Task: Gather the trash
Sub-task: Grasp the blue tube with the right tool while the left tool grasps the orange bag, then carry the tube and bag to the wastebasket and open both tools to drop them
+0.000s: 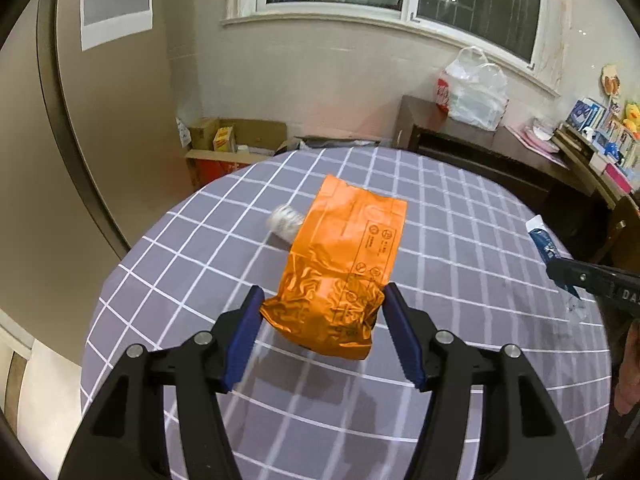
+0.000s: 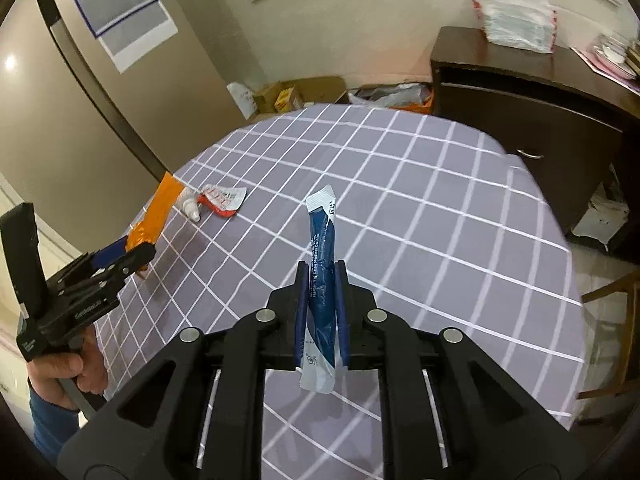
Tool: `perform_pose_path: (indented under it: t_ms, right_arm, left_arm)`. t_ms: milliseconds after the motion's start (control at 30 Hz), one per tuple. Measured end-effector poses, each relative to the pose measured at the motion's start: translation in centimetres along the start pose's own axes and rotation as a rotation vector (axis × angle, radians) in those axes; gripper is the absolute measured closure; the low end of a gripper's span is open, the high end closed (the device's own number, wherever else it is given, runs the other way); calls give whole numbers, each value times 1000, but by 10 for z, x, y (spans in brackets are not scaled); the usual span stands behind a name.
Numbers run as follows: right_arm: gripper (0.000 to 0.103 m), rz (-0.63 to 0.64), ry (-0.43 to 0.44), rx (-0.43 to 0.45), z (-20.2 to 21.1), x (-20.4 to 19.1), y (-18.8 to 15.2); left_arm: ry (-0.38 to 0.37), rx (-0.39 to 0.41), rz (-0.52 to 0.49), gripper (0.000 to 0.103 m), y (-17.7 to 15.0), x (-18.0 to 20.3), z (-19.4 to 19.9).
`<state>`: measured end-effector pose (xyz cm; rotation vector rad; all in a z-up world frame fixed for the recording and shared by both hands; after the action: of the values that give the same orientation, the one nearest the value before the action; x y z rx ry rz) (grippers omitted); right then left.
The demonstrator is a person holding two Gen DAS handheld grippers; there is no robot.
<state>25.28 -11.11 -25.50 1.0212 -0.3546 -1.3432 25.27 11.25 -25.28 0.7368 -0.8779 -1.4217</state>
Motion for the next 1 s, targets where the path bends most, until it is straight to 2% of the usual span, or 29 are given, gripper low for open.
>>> perform_pose_path:
  t_ms: [200, 400, 733, 1000]
  right_arm:
    - [90, -33, 0, 53, 30, 19, 12]
    - [90, -74, -9, 112, 60, 44, 25]
    - [90, -164, -45, 189, 105, 98, 35]
    - [90, -235, -123, 246, 146, 154, 33]
  left_arm:
    - [-21, 40, -26, 43, 15, 32, 19]
    - [-80, 72, -66, 43, 28, 80, 34]
    - [-207, 89, -105, 43, 39, 166, 41]
    - [-331, 84, -139, 43, 39, 249, 46]
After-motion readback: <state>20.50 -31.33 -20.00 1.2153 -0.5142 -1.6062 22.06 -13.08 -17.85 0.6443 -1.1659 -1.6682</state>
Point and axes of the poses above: each gripper's, at about its wrist camera, not at the fingertips, and z roughly against the way its jaws point, x to its right, y to its top, the point moved 9 cm from there along -z, roughly the way its jaws point, and after that the axes turned 15 degrees about x, right-handed, at the moved point
